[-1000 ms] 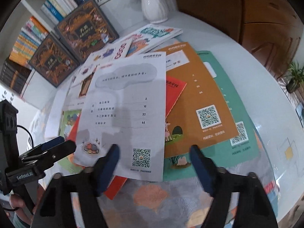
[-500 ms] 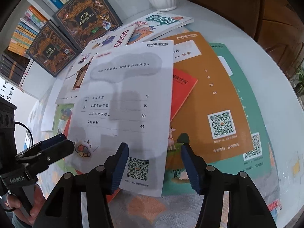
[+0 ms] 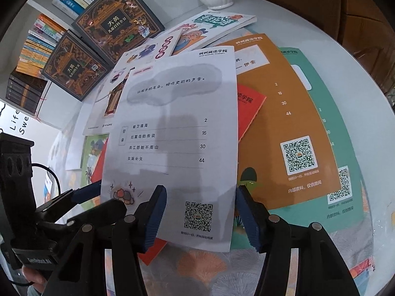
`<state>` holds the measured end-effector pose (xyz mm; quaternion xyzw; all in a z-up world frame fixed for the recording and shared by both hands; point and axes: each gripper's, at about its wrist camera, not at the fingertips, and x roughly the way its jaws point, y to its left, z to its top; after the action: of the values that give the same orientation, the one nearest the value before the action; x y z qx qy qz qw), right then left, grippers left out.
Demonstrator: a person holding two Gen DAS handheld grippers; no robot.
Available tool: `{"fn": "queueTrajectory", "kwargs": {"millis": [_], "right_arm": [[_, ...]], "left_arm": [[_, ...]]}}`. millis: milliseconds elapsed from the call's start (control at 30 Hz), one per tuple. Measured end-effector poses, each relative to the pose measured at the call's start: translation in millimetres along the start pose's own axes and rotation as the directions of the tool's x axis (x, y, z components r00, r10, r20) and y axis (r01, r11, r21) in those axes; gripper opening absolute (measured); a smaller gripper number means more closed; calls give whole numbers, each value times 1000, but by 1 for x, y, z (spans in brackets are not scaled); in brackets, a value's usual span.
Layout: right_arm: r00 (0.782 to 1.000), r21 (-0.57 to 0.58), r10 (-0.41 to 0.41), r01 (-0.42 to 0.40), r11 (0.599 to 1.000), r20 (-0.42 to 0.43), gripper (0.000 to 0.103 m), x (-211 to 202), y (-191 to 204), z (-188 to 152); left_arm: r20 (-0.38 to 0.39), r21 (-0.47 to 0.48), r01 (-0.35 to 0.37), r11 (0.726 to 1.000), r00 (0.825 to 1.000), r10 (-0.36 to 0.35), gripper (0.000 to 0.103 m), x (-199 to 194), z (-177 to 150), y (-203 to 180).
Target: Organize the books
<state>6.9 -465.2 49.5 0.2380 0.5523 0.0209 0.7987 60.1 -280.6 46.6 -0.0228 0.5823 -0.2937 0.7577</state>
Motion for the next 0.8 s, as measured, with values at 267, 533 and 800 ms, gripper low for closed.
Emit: {"fn": "queueTrajectory", "kwargs": {"millis": [267, 533, 800], "right_arm": [[996, -24, 82, -82, 996, 21, 58, -23, 6, 5], [991, -74, 127, -124, 990, 44, 60, -34, 24, 14], [992, 10, 129, -129, 992, -1, 60, -14, -1, 14]], "left_arm": [[0, -11, 16, 1000, 1000, -16, 91, 1, -3, -1], [67, -133, 126, 983, 991, -118, 96, -9, -6, 21], [130, -202, 110, 973, 988, -84, 96, -38, -17, 47]]}}
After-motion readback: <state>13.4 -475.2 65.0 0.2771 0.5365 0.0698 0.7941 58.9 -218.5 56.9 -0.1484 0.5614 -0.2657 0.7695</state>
